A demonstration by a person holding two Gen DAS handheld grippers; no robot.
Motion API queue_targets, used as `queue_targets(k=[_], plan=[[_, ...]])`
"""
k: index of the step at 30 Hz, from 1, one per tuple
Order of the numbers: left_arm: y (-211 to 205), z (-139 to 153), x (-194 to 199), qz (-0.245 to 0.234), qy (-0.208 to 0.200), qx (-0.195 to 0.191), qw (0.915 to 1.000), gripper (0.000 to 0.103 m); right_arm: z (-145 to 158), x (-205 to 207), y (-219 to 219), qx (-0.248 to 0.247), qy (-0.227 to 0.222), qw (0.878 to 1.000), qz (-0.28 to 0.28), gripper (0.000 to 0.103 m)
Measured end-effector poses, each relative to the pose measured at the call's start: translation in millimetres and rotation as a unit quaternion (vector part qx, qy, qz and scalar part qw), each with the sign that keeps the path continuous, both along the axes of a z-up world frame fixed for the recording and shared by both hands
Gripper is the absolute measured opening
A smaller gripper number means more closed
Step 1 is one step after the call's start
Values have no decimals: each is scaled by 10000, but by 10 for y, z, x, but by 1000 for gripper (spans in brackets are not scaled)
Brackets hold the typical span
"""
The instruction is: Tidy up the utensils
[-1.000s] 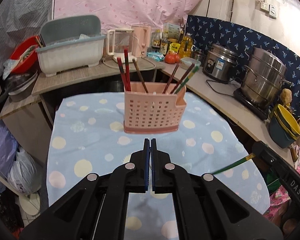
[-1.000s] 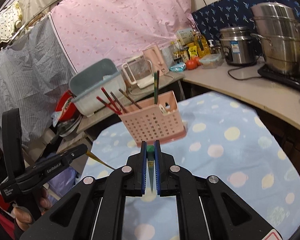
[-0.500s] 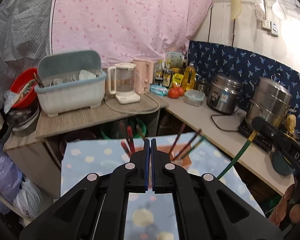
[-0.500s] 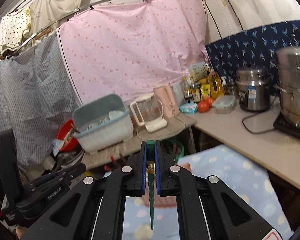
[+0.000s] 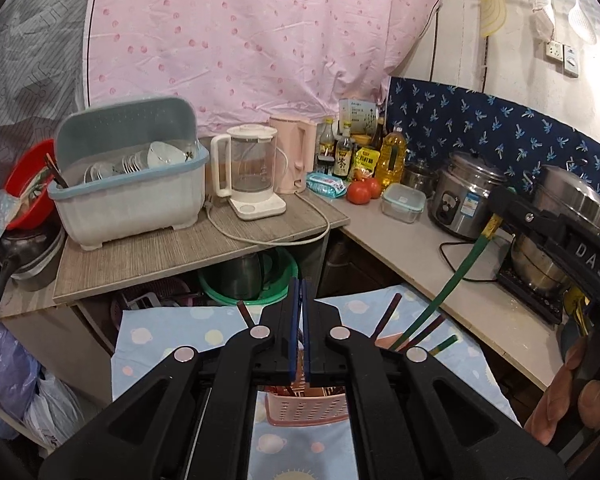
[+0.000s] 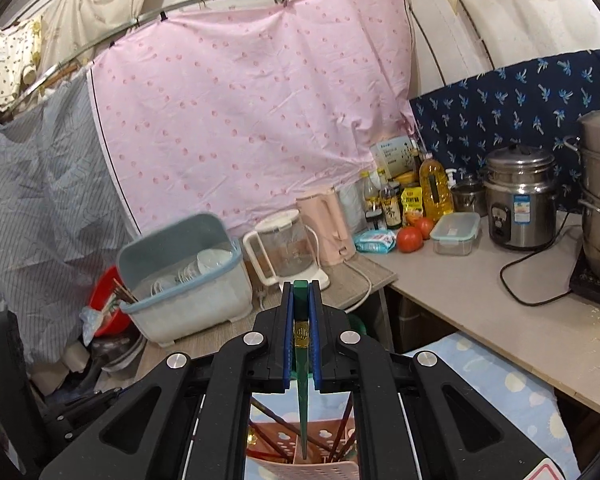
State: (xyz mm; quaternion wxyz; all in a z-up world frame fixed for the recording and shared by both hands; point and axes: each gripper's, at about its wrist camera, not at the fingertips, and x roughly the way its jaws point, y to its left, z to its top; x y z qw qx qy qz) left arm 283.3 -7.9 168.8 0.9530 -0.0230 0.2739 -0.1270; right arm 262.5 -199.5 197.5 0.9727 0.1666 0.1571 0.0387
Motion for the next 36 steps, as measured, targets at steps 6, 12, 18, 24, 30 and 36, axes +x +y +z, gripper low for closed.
queue_targets(k=[6,12,18,24,30,36], plan=[[-27,-201,151,-22,214,15,9998,1,-313,174,101,-104,342,9993,141,7],[-37,-258,136,7,215,50,9998,5,-432,176,143,-178,466,9987,124,19],[-33,-201,9,72,106,106,9999,29,-403,21,115,-181,427,9989,81,21],[-28,-133,-177,43,87,88,9999,29,-377,-211,111,-200,427,9988,93,21],[7,-130,-415,59,97,106,9999,30,-414,-527,91,-190,469,9987,100,21],[38,-255,-710,49,196,169,9997,33,-576,-879,121,-308,665,9972,144,21]])
